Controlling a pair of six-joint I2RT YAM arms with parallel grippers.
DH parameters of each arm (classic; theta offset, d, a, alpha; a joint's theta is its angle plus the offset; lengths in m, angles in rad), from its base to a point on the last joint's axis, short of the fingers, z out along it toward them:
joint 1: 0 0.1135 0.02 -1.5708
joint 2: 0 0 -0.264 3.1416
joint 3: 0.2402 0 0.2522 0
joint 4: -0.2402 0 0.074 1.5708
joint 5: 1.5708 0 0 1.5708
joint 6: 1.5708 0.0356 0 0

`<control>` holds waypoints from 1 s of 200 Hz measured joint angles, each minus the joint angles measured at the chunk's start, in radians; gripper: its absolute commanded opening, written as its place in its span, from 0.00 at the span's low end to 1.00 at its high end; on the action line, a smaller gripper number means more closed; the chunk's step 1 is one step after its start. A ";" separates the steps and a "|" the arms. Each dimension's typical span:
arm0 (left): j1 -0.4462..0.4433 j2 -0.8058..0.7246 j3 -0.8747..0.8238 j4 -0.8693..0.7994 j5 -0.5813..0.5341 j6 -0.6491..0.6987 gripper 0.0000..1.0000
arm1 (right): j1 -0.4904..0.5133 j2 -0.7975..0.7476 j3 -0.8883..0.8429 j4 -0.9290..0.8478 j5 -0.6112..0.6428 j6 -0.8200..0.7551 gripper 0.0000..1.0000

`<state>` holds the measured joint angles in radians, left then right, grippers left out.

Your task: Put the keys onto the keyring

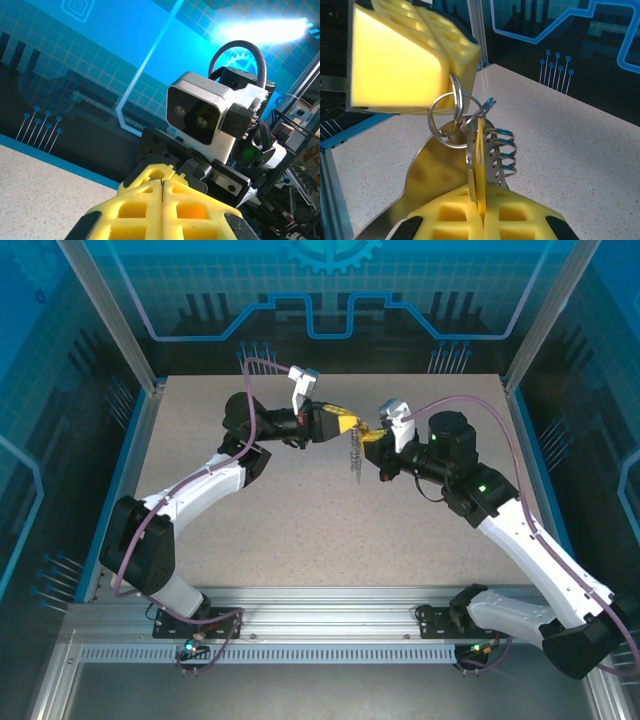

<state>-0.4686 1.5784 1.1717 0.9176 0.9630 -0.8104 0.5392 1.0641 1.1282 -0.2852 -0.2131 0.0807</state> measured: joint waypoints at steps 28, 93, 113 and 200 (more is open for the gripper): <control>0.000 0.000 0.000 0.000 0.000 0.000 0.00 | -0.022 -0.019 0.000 -0.003 0.001 0.000 0.00; -0.005 0.000 0.000 -0.007 -0.001 0.001 0.00 | -0.042 -0.029 0.000 -0.009 -0.031 0.001 0.00; -0.005 0.000 0.000 -0.007 -0.001 0.001 0.00 | -0.043 -0.028 0.000 -0.009 -0.038 0.004 0.00; -0.005 0.000 0.000 -0.007 -0.001 0.001 0.00 | -0.027 0.004 0.026 -0.005 -0.040 0.005 0.00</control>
<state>-0.4732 1.5784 1.1717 0.9108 0.9623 -0.8097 0.5117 1.0679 1.1542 -0.2897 -0.2535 0.0860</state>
